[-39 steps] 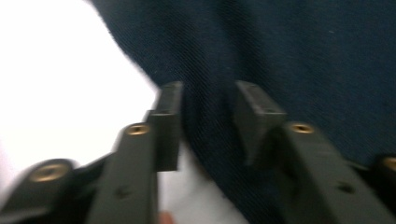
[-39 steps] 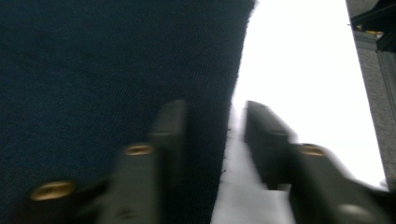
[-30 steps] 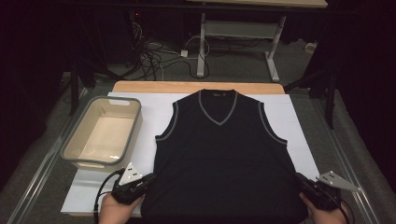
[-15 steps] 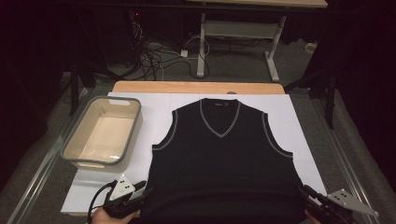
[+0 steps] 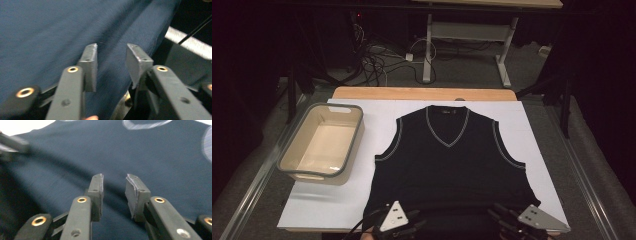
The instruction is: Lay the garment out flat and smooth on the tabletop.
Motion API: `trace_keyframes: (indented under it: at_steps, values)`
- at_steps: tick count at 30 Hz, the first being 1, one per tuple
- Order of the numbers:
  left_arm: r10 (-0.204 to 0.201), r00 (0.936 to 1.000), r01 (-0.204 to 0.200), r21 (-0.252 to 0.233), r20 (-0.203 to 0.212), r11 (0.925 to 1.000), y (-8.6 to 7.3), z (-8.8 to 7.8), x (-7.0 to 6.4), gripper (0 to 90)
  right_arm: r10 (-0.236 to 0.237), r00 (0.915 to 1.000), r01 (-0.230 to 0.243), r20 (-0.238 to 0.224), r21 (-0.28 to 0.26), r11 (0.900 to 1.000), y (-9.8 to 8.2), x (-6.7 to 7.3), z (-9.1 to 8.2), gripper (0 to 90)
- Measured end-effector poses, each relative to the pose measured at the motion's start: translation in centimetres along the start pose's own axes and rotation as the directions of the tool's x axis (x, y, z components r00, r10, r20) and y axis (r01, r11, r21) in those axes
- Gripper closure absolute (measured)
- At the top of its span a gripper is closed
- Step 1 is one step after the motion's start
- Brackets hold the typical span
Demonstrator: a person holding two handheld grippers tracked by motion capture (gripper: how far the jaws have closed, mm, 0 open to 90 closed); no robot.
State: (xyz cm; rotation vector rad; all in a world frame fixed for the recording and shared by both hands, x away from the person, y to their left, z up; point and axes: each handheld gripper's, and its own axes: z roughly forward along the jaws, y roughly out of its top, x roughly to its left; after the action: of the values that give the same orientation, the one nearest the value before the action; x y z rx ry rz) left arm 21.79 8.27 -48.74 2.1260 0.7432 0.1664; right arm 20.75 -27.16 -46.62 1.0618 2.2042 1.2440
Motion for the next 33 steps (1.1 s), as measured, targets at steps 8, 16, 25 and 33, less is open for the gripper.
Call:
trace_keyframes:
  at_steps: [8, 16, 25, 33]
  values:
    - [0.090, 0.9948, -0.088, 0.037, -0.048, 0.9954, 0.0, 1.0, -1.1, 76.8, -0.044, 0.9989, 0.042, 0.018, 0.119, 0.992, -0.8, 1.3, 2.7, 79.4]
    - [0.059, 0.9977, -0.060, 0.023, 0.034, 0.9979, -0.2, 0.6, -0.4, 86.7, -0.086, 0.9962, 0.084, 0.012, 0.096, 0.992, -1.2, 1.5, 2.3, 90.0]
    - [0.104, 0.9851, -0.106, 0.011, 0.137, 0.9943, -0.8, -1.1, -2.1, 84.6, -0.075, 0.9971, 0.076, -0.014, 0.059, 0.995, -2.1, 3.5, -1.6, 87.4]
    - [0.065, 0.9948, -0.054, -0.125, 0.079, 0.9906, -0.5, -2.6, 0.6, 44.1, 0.022, 0.9871, -0.021, 0.159, -0.005, 1.000, -2.7, -1.0, -3.4, 59.1]
